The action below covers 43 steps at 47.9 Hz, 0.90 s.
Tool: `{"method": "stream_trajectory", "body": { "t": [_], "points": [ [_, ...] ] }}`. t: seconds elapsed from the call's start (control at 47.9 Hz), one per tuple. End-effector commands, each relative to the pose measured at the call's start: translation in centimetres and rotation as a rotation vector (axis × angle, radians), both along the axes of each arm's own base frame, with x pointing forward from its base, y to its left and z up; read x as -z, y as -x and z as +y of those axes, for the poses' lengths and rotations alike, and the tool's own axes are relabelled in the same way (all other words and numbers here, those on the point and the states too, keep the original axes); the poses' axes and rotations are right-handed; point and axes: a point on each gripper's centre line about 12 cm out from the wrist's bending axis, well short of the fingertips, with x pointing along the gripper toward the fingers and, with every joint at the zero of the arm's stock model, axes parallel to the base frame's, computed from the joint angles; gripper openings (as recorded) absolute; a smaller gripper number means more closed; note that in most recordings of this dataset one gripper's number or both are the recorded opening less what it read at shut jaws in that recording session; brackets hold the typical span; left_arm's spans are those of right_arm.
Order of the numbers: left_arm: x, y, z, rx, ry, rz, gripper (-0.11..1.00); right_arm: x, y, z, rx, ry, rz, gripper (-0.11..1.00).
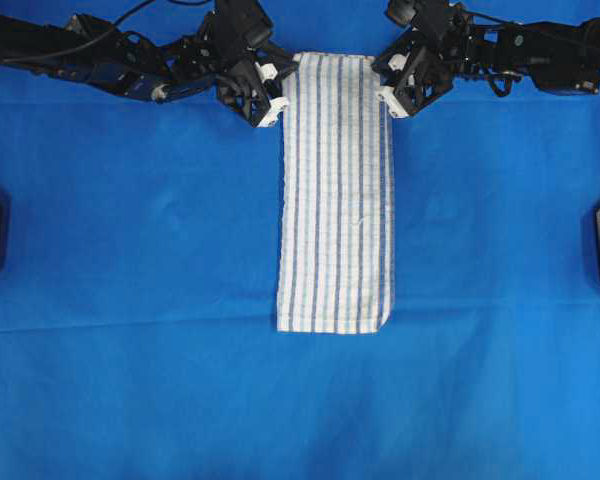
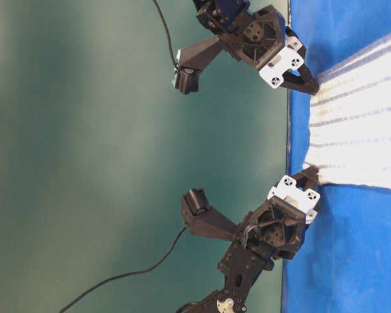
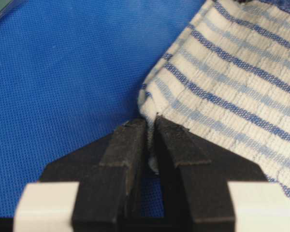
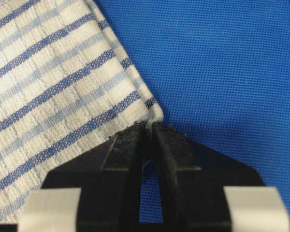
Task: Fold the blue towel.
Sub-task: 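Fold the top end down toward the bottom end with both grippers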
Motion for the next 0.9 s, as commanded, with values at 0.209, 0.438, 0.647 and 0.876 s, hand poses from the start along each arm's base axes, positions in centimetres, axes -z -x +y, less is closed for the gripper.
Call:
{"method": "stream_trajectory", "body": {
  "t": [0.209, 0.438, 0.647, 0.876],
  "points": [
    [-4.3, -0.1, 1.0, -0.014, -0.048, -0.077, 0.04, -3.6, 0.1, -0.4, 0.016, 0.054, -0.05, 0.1],
    [-5.1, 0.2, 1.2, -0.02, -0.055, -0.089, 0.04, -4.2, 0.2, -0.5, 0.019, 0.064, -0.054, 0.1],
    [-4.9, 0.3, 0.5, -0.009, -0.045, -0.075, 0.04, -4.6, 0.2, -0.1, 0.018, 0.064, -0.065, 0.1],
    [-6.4, 0.0, -2.7, 0.056, -0.049, -0.095, 0.04, -6.7, 0.3, 3.4, -0.046, 0.076, -0.109, 0.1]
  ]
}}
